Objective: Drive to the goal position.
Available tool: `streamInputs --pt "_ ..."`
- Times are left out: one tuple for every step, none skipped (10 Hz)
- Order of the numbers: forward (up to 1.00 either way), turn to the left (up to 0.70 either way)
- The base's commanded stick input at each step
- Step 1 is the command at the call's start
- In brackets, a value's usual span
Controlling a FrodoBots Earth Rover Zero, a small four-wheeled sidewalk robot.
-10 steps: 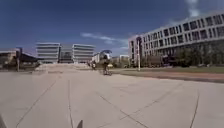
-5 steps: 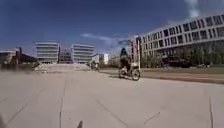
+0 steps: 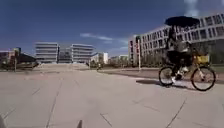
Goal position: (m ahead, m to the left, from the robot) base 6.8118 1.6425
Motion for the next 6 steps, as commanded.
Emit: streamInputs --pt "0.58 -0.01" --pt "0.58 -0.01" --pt "0.58 -0.01" --pt "0.58 -0.01" --pt "0.58 -0.01" --pt "0.58 -0.01"
